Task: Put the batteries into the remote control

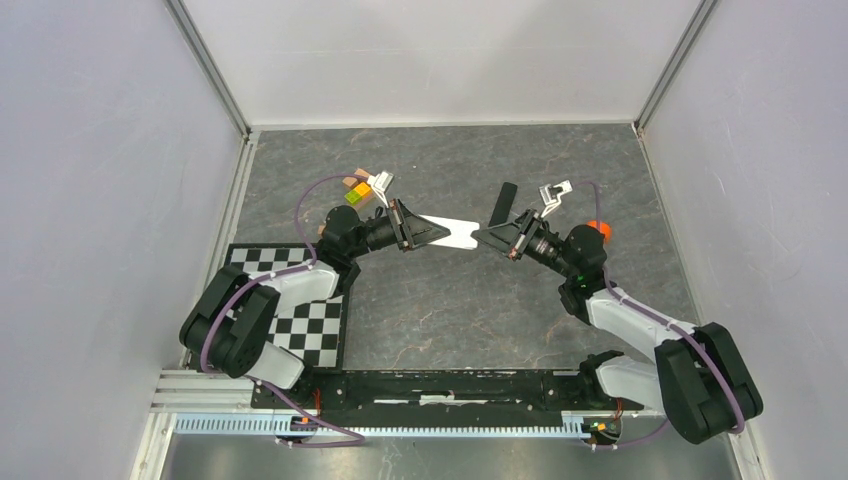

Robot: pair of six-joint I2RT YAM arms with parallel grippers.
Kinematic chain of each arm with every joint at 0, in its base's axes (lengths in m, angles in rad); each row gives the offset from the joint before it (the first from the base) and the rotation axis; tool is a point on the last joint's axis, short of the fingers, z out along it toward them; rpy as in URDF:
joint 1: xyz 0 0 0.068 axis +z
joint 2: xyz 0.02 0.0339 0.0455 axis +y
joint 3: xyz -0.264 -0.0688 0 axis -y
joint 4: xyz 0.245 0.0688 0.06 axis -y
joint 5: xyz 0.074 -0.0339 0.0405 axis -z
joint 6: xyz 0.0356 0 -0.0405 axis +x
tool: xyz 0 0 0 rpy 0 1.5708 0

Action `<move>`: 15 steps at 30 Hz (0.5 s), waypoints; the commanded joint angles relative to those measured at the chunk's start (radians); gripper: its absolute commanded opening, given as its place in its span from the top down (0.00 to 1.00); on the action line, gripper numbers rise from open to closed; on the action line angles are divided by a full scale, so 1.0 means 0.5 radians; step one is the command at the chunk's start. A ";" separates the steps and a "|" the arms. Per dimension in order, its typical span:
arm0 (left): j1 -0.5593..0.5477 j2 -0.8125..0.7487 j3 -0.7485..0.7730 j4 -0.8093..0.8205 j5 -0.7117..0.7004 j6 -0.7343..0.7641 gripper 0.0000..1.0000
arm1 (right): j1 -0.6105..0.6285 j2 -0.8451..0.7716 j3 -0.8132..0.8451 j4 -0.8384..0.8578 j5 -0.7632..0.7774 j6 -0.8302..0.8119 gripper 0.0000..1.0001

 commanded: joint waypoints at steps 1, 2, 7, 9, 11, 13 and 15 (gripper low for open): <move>-0.065 -0.054 0.083 0.361 0.079 -0.137 0.98 | 0.017 0.019 0.060 -0.339 0.041 -0.194 0.99; -0.065 -0.062 0.079 0.353 0.064 -0.141 0.98 | 0.017 0.006 0.070 -0.380 0.058 -0.227 0.97; -0.063 -0.104 0.059 0.301 -0.001 -0.139 0.98 | 0.016 -0.077 0.152 -0.649 0.157 -0.406 0.86; -0.060 -0.126 0.055 0.253 -0.022 -0.119 0.98 | 0.016 -0.105 0.176 -0.732 0.190 -0.454 0.83; -0.058 -0.154 0.045 0.206 -0.047 -0.095 0.98 | 0.017 -0.128 0.200 -0.804 0.218 -0.500 0.80; -0.057 -0.174 0.038 0.163 -0.064 -0.071 0.98 | 0.017 -0.154 0.218 -0.852 0.238 -0.535 0.77; -0.053 -0.183 0.033 0.136 -0.075 -0.065 0.98 | 0.016 -0.174 0.233 -0.902 0.260 -0.564 0.74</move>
